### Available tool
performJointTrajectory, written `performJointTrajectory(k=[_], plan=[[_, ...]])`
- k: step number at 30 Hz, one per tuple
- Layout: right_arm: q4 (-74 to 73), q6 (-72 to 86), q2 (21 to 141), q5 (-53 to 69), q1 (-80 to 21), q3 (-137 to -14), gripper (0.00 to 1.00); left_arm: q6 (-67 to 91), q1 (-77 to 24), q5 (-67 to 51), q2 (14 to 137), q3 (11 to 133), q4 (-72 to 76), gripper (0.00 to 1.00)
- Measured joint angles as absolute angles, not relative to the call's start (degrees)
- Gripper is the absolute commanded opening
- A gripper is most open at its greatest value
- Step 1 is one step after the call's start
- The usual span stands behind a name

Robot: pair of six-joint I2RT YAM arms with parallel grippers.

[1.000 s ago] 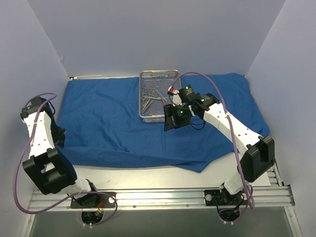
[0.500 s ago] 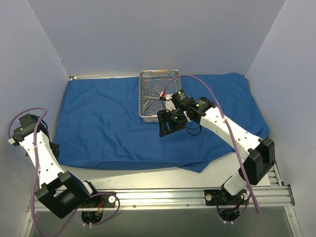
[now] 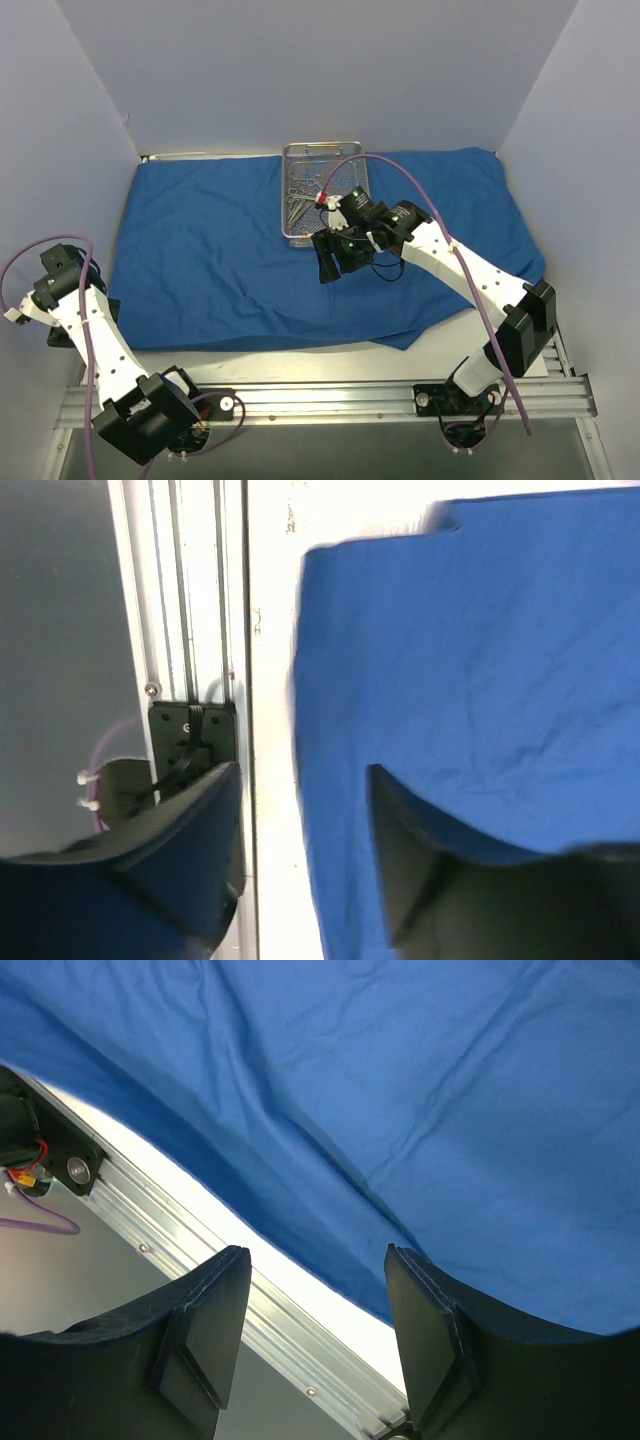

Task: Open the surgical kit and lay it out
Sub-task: Smooth out the surgical kit at the center of the board.

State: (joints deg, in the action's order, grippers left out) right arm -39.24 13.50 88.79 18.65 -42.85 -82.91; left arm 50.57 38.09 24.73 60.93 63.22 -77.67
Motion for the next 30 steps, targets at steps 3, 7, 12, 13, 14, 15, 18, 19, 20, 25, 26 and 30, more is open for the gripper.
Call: performJointTrajectory(k=[3,7,12,13,14,15,18,19,20,25,26,30], plan=[[-39.27,13.52,88.25,18.39,-42.85,-82.87,0.57,51.72,38.22,24.51,59.72,62.74,-77.71,0.77],[-39.27,13.52,87.35,17.87,-42.85,-82.87,0.57,51.83,38.24,22.46,59.13,62.76,-77.58,0.8],[-39.24,13.58,87.0,17.23,-42.52,-82.87,0.57,47.64,37.19,17.98,59.9,64.55,-77.76,0.67],[-39.27,13.61,87.0,17.21,-42.39,-82.87,0.57,46.48,36.12,16.62,60.31,65.28,-77.69,0.66],[-39.27,13.61,87.0,17.21,-42.09,-82.87,0.57,45.6,34.41,15.59,60.53,65.8,-77.58,0.65],[-39.24,13.67,87.0,17.23,-41.58,-82.87,0.57,44.8,32.53,14.63,60.62,66.13,-77.41,0.65],[-39.22,14.5,87.07,17.58,-37.87,-82.87,0.57,42.7,24.49,11.35,61.69,67.44,-75.59,0.61],[-39.2,14.9,87.15,17.65,-36.27,-82.87,0.57,41.91,21.8,10.94,63.09,68.1,-74.72,0.6],[-39.16,15.46,87.35,17.96,-33.47,-82.85,0.57,41.28,19.25,10.07,65.32,69.3,-74.13,0.59],[-37.23,19.03,88.73,17.34,-18.96,-79.11,0.58,37.06,7.68,8.21,83.02,79.81,-68.55,0.64],[-37.04,19.57,89.06,16.58,-15.99,-77.84,0.59,36.23,6.39,7.46,86.24,81.41,-66.96,0.64],[-37.3,20.84,89.56,12.62,-3.51,-73.54,0.59,32.12,4.73,4.19,95.26,86.04,-63.2,0.64]])
